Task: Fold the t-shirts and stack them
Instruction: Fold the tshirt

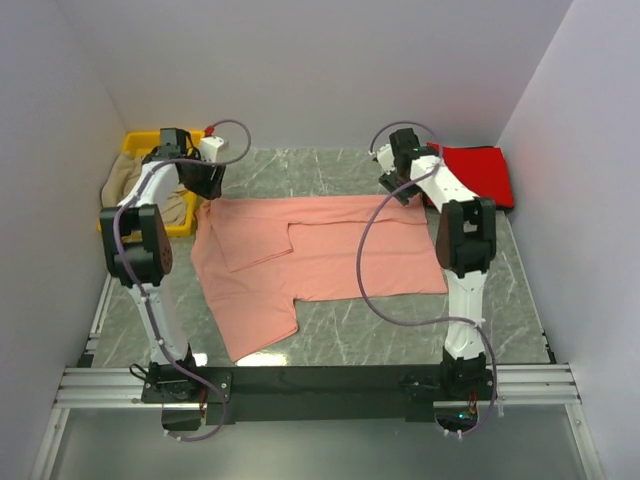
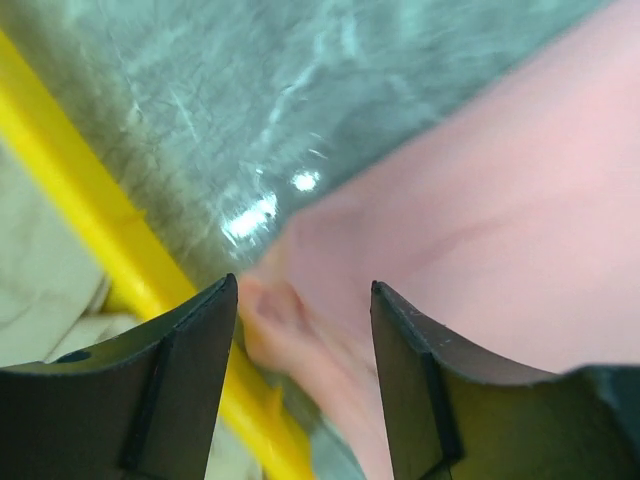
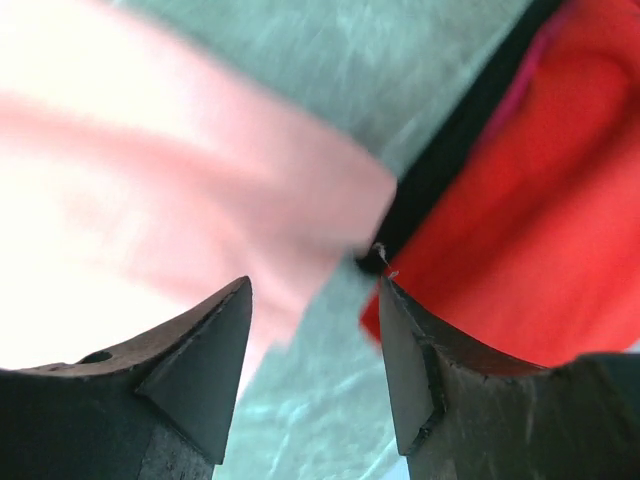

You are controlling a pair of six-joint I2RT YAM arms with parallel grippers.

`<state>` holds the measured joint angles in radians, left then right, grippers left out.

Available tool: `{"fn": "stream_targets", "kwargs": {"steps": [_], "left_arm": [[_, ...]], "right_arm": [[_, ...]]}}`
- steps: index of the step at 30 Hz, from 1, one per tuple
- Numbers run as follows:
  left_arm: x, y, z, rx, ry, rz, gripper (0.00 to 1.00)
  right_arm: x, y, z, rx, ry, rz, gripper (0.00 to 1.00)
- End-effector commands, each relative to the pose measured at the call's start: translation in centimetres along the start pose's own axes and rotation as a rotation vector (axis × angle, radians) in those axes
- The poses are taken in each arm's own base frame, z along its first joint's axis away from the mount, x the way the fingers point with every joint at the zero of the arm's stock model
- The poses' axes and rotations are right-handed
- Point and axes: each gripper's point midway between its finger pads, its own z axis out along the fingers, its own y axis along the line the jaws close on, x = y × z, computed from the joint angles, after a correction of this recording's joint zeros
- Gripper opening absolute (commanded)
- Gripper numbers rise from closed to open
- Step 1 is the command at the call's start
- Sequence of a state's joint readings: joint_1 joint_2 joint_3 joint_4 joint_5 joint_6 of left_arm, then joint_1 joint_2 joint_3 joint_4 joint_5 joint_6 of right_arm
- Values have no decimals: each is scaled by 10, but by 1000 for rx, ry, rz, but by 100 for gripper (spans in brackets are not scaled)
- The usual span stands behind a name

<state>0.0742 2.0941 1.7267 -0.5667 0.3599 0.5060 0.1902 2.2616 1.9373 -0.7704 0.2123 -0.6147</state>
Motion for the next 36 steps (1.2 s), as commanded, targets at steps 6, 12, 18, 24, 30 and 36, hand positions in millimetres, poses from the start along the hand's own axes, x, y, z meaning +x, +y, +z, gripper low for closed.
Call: {"fn": "stream_targets", "kwargs": {"steps": [6,12,18,24,30,36], "left_arm": [[27,-75,-86,128,-23,102,57],[105,-121,-82,209,127,116,53],[167,-141,-78,237,258,136,50],[202,-147,-82,250,335,164,47],[191,-149,-109,283,270,170,54],[168,-154,-141,305,179,268,62]], "right_arm": [[54,39,-89,-147,-28,-44,51],[104,83,-66,-260,114,-44,29],[138,113,-45,-309,209,-45,26],[179,146,-36,-362,311,-72,25],[170,138,-65,-343,206,-63,39],[167,119,-106,-302,81,-127,52]]}}
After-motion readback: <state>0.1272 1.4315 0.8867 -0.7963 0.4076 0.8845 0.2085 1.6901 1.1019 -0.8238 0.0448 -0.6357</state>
